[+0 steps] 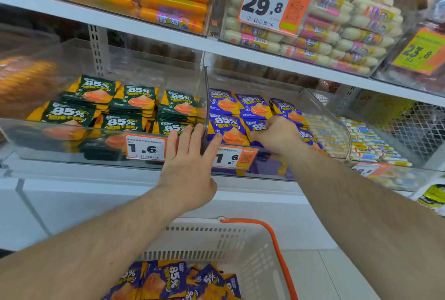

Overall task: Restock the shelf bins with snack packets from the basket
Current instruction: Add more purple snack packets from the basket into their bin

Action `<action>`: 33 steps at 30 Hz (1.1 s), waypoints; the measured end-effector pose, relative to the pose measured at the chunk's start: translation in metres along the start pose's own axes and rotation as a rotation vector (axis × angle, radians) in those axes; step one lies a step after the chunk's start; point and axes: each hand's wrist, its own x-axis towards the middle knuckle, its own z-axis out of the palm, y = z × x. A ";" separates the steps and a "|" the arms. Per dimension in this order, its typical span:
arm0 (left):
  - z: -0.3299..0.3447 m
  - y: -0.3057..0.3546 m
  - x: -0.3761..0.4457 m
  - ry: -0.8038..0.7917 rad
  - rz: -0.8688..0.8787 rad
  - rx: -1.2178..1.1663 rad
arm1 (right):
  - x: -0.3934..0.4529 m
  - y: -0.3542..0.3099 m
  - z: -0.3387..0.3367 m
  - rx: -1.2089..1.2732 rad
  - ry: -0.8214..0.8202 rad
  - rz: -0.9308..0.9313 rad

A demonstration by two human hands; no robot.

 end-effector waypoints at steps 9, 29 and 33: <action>-0.006 0.000 0.001 -0.077 0.001 -0.022 | -0.009 -0.002 -0.008 -0.050 -0.057 0.024; 0.076 -0.032 -0.088 -0.977 0.285 -0.129 | -0.171 0.063 0.285 0.154 -0.687 -0.058; 0.090 -0.036 -0.089 -1.029 0.291 -0.104 | -0.200 0.073 0.328 -0.015 -1.037 -0.047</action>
